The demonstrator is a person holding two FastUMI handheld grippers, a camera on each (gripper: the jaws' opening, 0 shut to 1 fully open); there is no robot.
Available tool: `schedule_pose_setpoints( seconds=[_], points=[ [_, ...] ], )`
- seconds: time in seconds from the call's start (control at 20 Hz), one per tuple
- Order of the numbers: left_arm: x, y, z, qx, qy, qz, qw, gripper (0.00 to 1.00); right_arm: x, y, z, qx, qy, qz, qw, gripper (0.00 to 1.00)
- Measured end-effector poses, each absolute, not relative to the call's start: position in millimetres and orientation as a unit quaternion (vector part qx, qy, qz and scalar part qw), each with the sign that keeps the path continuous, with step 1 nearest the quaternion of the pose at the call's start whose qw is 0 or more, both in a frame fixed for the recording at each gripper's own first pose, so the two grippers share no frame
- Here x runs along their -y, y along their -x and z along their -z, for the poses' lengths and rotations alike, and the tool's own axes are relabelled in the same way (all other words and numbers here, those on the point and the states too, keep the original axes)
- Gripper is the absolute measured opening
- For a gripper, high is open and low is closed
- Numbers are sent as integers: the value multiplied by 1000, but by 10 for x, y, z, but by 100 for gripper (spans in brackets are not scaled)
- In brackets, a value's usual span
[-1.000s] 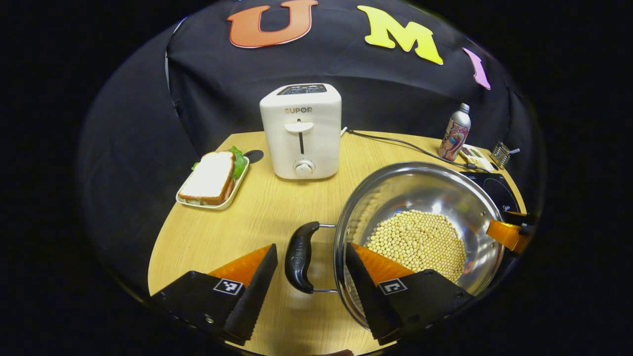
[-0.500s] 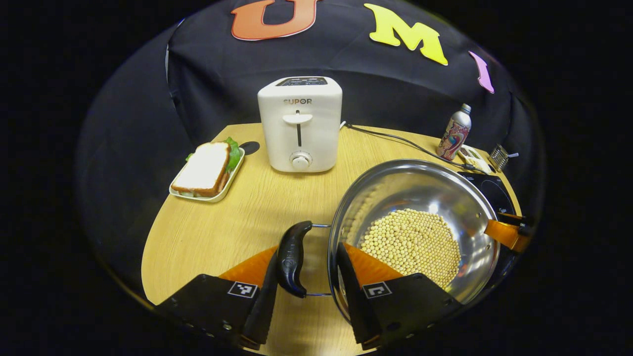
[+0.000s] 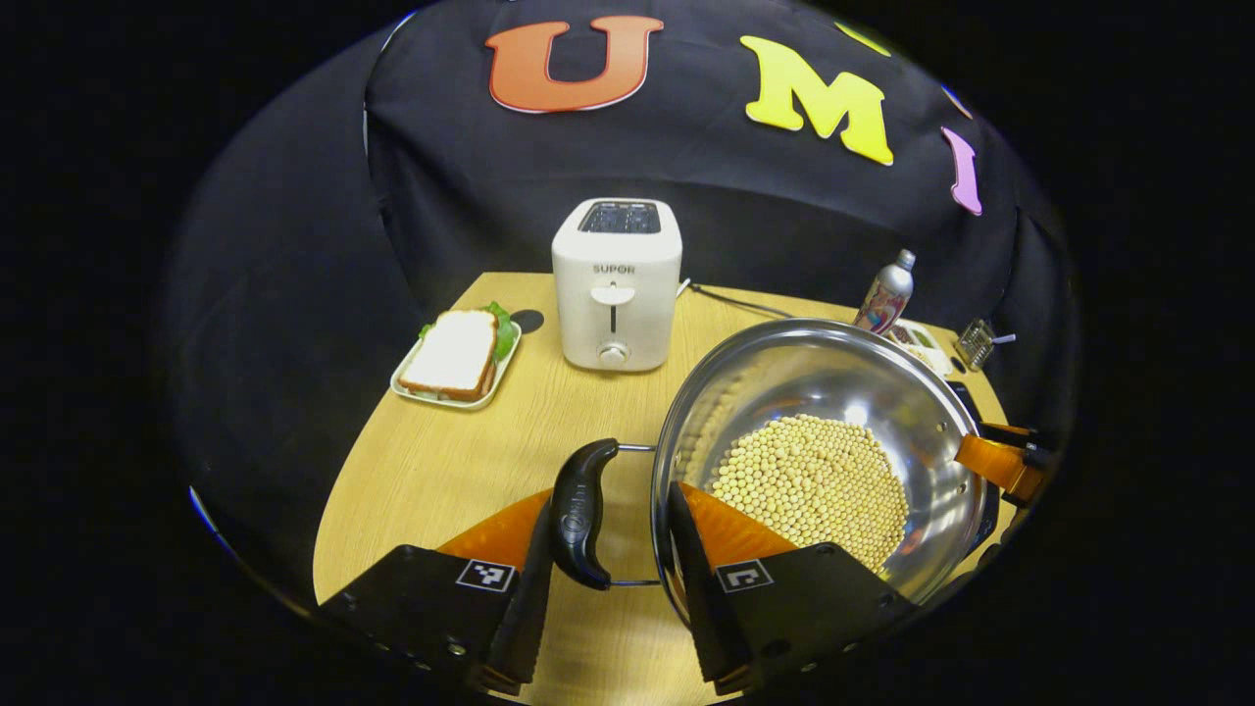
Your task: First push the handle of the pot to place it horizontally, then grasp the pot with both hands and set it on the induction cooktop.
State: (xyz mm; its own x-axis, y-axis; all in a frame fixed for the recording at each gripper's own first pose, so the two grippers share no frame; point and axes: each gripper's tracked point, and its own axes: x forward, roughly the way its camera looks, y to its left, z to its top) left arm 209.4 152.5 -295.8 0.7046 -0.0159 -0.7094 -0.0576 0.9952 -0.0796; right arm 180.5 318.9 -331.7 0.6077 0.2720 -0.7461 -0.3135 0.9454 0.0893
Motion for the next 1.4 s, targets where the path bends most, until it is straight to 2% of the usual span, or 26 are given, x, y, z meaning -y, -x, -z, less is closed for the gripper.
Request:
schedule_pose_setpoints(
  seconds=[0.3, 0.4, 0.6, 0.65, 0.7, 0.75, 0.8, 0.9, 1.15, 1.2, 1.25, 1.3, 1.35, 1.4],
  points=[
    [-1300, -2095, 2273, -354, 43, 0, 934, 59, -2991, -1899, 2614, -379, 32, -170, 909, 53],
    [-1164, -2112, 2105, -346, 39, 7, 937, 59, -2854, -1939, 2448, -374, 27, -166, 912, 57],
    [-767, -2131, 1851, -333, 25, 21, 943, 59, -2462, -2007, 2191, -365, 25, -153, 918, 54],
    [-664, -2157, 1817, -329, 22, 25, 944, 70, -2359, -2032, 2147, -361, 27, -150, 920, 53],
    [-560, -2179, 1793, -327, 19, 28, 944, 70, -2247, -2055, 2108, -360, 35, -149, 920, 53],
    [-441, -2202, 1770, -326, 16, 32, 945, 59, -2125, -2070, 2079, -358, 40, -146, 921, 53],
    [-315, -2215, 1759, -326, 13, 36, 945, 59, -2004, -2094, 2046, -356, 41, -142, 923, 57],
    [-64, -2260, 1741, -326, 11, 47, 944, 59, -1748, -2140, 1996, -354, 38, -132, 925, 53],
    [439, -2370, 1746, -323, 12, 65, 944, 59, -1229, -2233, 1960, -352, 33, -113, 929, 56],
    [528, -2388, 1754, -323, 12, 68, 944, 59, -1138, -2252, 1977, -352, 33, -110, 929, 53],
    [607, -2410, 1770, -323, 13, 71, 944, 59, -1055, -2277, 1983, -352, 32, -107, 929, 56],
    [679, -2434, 1810, -325, 15, 73, 943, 69, -980, -2303, 2006, -351, 33, -104, 930, 56],
    [750, -2455, 1847, -326, 17, 75, 942, 70, -909, -2324, 2031, -352, 34, -102, 930, 56],
    [707, -2458, 1956, -328, 17, 76, 941, 59, -848, -2348, 2077, -353, 36, -102, 930, 56]
  ],
)
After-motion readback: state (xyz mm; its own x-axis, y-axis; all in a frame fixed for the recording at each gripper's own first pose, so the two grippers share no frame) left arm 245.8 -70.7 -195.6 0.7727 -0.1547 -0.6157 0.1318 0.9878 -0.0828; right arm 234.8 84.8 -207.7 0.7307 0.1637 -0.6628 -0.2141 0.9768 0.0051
